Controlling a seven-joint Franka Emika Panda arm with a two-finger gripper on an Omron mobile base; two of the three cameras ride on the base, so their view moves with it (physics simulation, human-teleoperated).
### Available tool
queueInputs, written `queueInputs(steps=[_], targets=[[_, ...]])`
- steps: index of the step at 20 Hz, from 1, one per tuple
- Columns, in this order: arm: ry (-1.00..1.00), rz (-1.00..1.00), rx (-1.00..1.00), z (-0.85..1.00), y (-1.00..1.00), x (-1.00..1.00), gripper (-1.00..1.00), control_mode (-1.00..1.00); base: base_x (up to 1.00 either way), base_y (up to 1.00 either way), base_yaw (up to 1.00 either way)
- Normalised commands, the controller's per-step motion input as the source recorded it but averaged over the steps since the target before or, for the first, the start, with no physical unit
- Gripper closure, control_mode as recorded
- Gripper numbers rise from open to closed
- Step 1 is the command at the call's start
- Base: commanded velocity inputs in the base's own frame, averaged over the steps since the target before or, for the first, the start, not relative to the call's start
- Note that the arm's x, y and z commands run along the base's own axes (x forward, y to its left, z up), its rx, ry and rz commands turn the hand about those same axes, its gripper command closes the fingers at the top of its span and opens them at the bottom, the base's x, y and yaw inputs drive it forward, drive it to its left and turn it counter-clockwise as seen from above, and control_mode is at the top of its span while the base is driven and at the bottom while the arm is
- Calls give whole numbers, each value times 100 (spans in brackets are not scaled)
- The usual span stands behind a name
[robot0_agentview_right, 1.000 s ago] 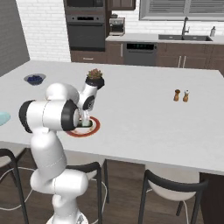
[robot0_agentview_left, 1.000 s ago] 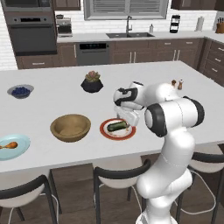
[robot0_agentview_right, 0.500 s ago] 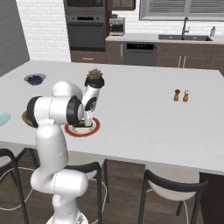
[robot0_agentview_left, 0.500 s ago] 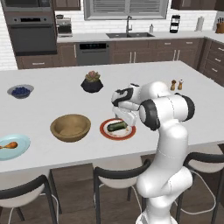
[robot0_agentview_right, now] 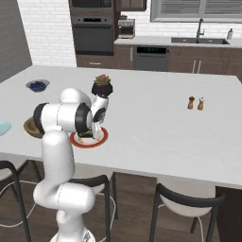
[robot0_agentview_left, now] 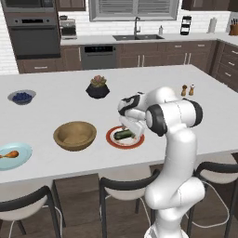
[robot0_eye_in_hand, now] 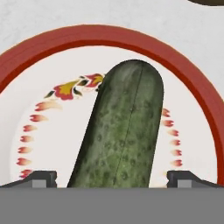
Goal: Pick the chicken drumstick and cucumber from their plates and place them in the bowl. Then put the bowl in the fridge.
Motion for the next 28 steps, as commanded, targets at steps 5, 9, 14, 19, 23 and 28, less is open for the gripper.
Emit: queueInputs(steps=[5, 9, 14, 19, 23, 28], targets=[[0, 0, 0, -33, 2, 0, 100, -100, 0, 0, 0], [-2, 0, 0, -14, 0, 0, 100, -100, 0, 0, 0], [-4, -3, 0, 10, -2, -17, 100, -100, 0, 0, 0], [-3, -13, 0, 85, 0, -77, 100, -100, 0, 0, 0], [4, -10, 0, 95, 40, -56, 100, -100, 0, 0, 0], [2, -9, 0, 77, 75, -49, 100, -100, 0, 0, 0]])
